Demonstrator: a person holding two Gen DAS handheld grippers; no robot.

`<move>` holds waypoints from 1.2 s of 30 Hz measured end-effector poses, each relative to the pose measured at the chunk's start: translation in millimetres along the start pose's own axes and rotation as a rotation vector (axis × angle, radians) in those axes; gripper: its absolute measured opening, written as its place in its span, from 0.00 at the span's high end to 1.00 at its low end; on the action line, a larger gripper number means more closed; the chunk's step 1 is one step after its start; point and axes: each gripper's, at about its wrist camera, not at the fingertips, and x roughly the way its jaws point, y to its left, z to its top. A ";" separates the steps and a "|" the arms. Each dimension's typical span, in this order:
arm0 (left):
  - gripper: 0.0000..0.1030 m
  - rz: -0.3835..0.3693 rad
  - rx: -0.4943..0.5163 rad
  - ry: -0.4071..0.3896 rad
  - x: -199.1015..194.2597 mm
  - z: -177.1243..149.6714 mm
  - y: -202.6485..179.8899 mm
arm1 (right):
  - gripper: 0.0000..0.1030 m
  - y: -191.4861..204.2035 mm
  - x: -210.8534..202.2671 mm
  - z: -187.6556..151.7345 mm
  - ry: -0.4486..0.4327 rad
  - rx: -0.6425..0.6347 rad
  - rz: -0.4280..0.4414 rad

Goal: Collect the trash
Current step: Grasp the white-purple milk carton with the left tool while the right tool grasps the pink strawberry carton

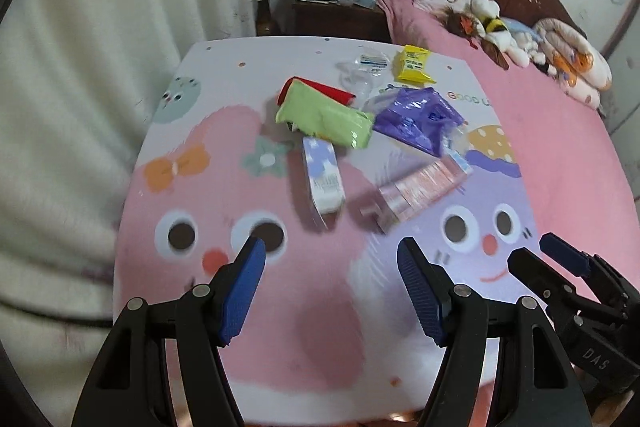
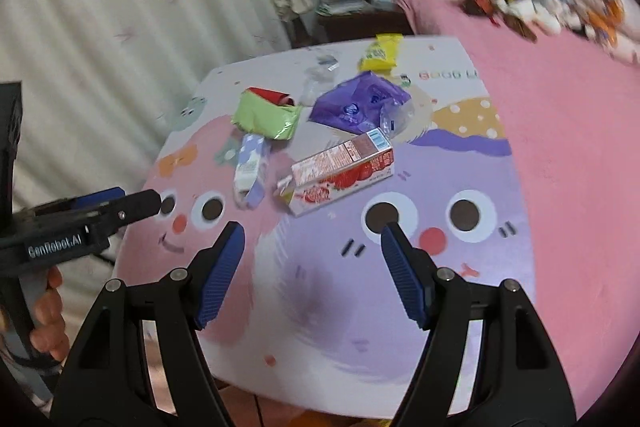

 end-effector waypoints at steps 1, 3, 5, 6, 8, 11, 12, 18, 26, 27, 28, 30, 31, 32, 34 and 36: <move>0.32 -0.003 0.005 0.017 13.2 10.9 7.3 | 0.34 1.6 12.2 7.4 0.012 0.026 -0.006; 0.32 -0.014 0.005 0.056 39.5 28.1 20.4 | 0.34 4.8 37.5 20.8 0.031 0.075 -0.029; 0.32 -0.024 0.000 0.102 68.5 43.2 32.9 | 0.34 5.6 63.5 32.7 0.052 0.128 -0.070; 0.32 -0.025 -0.001 0.118 79.3 43.1 34.6 | 0.33 5.0 74.9 37.3 0.060 0.155 -0.089; 0.32 -0.032 -0.006 0.162 104.4 52.7 41.6 | 0.32 0.9 101.0 44.9 0.088 0.220 -0.129; 0.32 -0.058 -0.021 0.218 136.7 63.2 46.7 | 0.32 -10.1 131.2 50.3 0.124 0.332 -0.159; 0.32 -0.069 -0.027 0.234 145.9 65.0 46.3 | 0.32 -13.0 138.5 51.1 0.129 0.356 -0.166; 0.32 -0.095 -0.006 0.283 180.3 76.4 32.9 | 0.32 -19.0 180.3 60.2 0.161 0.435 -0.238; 0.32 -0.068 0.052 0.343 212.4 75.0 9.3 | 0.33 -22.6 211.4 59.6 0.218 0.486 -0.282; 0.32 -0.072 0.057 0.351 215.8 73.6 6.6 | 0.34 -22.8 212.6 57.5 0.220 0.493 -0.277; 0.34 -0.075 0.061 0.358 219.2 72.1 4.3 | 0.34 -23.4 212.7 55.0 0.221 0.498 -0.273; 0.42 -0.080 0.066 0.372 224.7 69.9 1.0 | 0.37 -23.9 211.4 51.4 0.223 0.502 -0.272; 0.46 -0.079 0.069 0.374 226.0 69.1 -0.5 | 0.41 -24.1 210.8 49.8 0.223 0.503 -0.270; 0.56 -0.079 0.074 0.360 224.9 68.9 -2.4 | 0.44 -24.1 209.1 47.4 0.225 0.504 -0.263; 0.59 -0.095 0.076 0.362 224.5 67.1 -5.7 | 0.48 -23.5 205.5 43.4 0.237 0.502 -0.261; 0.63 -0.109 0.075 0.355 221.7 64.9 -6.5 | 0.53 -22.6 201.5 40.8 0.242 0.487 -0.261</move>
